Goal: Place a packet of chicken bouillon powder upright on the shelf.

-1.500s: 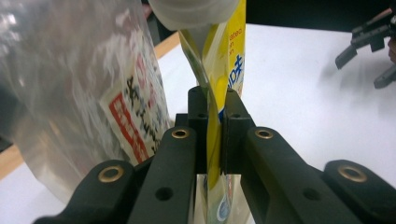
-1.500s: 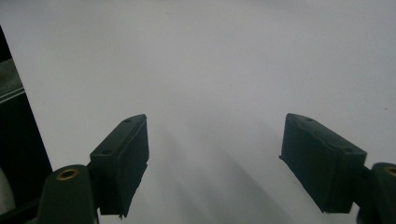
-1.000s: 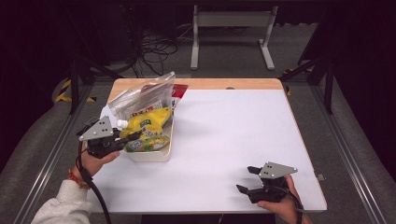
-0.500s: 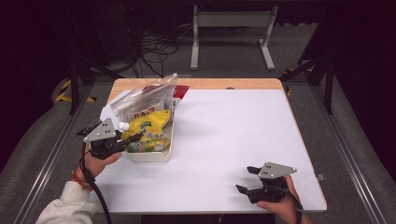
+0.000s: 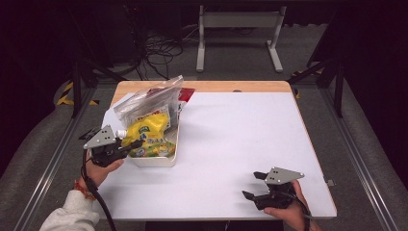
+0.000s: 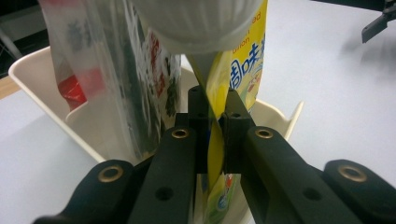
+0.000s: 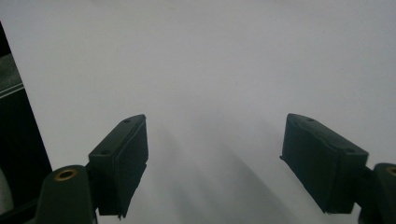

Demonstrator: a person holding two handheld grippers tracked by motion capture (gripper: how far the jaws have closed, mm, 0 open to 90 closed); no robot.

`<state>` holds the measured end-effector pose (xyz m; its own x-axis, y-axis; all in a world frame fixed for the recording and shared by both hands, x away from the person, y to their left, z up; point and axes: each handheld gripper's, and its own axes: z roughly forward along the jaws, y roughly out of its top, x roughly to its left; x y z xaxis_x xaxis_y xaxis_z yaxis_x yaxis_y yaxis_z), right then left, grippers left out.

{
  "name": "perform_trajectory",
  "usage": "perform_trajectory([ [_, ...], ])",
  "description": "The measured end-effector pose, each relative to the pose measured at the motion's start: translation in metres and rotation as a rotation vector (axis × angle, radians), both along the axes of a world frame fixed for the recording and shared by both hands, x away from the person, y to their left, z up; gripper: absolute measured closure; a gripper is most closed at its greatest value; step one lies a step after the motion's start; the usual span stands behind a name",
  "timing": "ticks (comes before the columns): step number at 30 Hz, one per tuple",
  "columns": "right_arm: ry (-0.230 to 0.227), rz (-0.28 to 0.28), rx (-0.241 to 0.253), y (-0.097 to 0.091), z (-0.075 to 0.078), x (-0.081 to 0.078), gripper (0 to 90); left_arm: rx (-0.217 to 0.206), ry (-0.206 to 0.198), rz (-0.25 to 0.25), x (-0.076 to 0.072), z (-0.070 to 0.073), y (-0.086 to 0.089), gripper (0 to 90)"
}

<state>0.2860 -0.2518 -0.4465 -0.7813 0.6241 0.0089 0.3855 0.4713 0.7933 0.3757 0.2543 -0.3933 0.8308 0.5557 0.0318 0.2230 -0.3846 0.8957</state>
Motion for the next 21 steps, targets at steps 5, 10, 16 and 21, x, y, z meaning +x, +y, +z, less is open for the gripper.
perform_trajectory([
  [5,0.001,0.002,0.001,0.0,-0.0004,0.0008,23.1,-0.005,0.0,0.007,0.0007,-0.0027,0.0009,85.8],
  [10,-0.005,0.0,0.001,-0.0004,0.0007,0.0002,23.1,0.005,-0.015,0.029,-0.0033,-0.0029,-0.0018,85.7],
  [16,-0.012,-0.001,-0.003,-0.0002,0.0017,0.0002,23.1,0.014,-0.031,0.045,-0.0057,-0.0033,-0.0034,85.6],
  [21,-0.011,-0.001,-0.006,-0.0007,0.0009,0.0012,23.1,-0.008,-0.028,0.054,-0.0067,-0.0053,-0.0029,85.5],
])
